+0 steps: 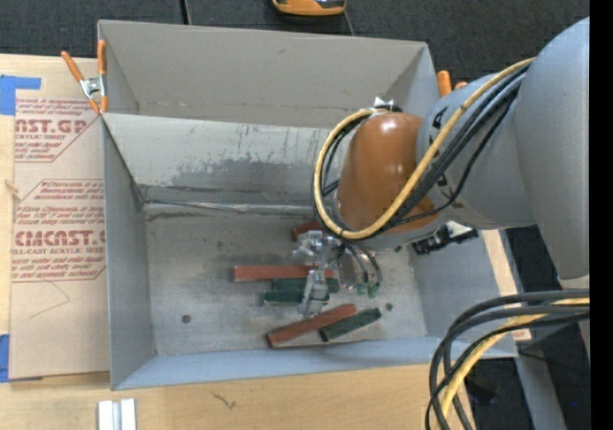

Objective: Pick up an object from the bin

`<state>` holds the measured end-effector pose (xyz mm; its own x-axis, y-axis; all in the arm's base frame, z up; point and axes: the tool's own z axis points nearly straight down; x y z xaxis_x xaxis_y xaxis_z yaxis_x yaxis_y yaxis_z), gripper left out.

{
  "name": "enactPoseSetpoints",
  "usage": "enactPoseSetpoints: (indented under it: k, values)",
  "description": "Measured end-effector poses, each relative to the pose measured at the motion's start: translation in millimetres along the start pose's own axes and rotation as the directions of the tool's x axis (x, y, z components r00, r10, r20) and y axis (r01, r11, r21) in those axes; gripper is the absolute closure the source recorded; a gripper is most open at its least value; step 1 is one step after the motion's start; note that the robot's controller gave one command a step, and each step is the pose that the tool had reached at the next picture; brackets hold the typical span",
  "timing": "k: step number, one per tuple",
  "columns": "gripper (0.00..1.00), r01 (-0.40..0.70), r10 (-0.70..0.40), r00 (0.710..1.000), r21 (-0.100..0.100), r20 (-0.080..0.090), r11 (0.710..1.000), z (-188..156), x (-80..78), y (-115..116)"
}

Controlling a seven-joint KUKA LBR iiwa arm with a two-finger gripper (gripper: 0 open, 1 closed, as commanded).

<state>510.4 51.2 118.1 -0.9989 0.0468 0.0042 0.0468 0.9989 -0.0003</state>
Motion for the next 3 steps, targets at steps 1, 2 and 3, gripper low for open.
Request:
enactPoseSetpoints:
  k: [1, 2, 3]
  values:
    - [1.0, 0.0, 0.0, 1.0, -0.001, 0.002, 1.0, -17, -0.6, 0]
    - [1.0, 0.0, 0.0, 1.0, -0.001, 0.003, 1.0, -34, -0.6, 0]
    - [1.0, 0.001, -0.001, 1.0, -0.001, 0.005, 1.0, -46, -0.8, 1]
